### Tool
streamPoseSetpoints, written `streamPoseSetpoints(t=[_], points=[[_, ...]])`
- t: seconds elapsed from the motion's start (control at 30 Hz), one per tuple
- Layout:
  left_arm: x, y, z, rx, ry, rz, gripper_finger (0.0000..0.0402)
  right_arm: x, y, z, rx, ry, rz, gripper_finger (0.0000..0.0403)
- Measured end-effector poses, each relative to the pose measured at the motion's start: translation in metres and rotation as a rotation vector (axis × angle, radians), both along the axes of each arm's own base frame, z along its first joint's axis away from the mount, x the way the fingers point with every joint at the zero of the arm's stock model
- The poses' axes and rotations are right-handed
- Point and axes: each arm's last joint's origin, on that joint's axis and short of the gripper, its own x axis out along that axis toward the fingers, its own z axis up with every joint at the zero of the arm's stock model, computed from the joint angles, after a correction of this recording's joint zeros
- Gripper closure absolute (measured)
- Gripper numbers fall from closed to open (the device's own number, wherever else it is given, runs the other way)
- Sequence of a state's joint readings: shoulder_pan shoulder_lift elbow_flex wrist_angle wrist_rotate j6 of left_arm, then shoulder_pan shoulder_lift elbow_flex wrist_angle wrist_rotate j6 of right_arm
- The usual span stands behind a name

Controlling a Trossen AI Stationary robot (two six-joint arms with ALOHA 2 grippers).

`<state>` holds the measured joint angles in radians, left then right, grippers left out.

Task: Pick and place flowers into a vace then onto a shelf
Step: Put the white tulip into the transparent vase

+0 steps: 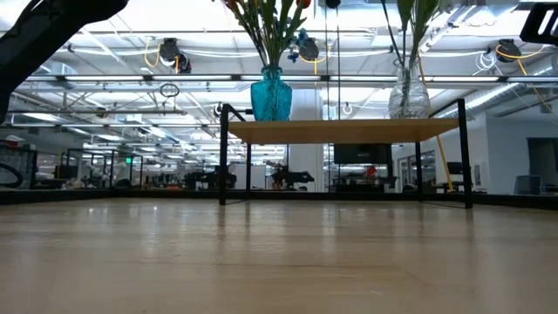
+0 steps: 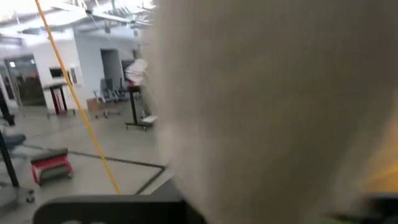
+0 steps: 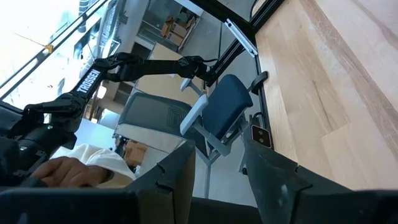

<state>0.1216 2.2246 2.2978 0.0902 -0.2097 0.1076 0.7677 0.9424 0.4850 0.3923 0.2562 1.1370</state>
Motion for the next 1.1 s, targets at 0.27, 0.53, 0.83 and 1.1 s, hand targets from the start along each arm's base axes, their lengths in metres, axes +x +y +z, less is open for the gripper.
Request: streamPoseSetpoints(t=[0.27,0.53,0.83,1.1], points=[[-0.001,0.001,0.003,0.000,-0.031,0.002,0.0339,0.000,0.000,0.000,0.000,0.000,0.000,0.0271],[0.000,0.000,0.000,0.013,0.004,0.044,0.0339,0.000,0.000,0.000,0.000,0.000,0.000,0.0271],[-0.003,0.000,0.002,0.049,0.035,0.094,0.0339,0.000,0.000,0.000,0.000,0.000,0.000,0.0271],[-0.026,-0.011,0.038,0.127,-0.002,0.123,0.0339,0.000,0.000,0.001,0.000,-0.005,0.001,0.0271]])
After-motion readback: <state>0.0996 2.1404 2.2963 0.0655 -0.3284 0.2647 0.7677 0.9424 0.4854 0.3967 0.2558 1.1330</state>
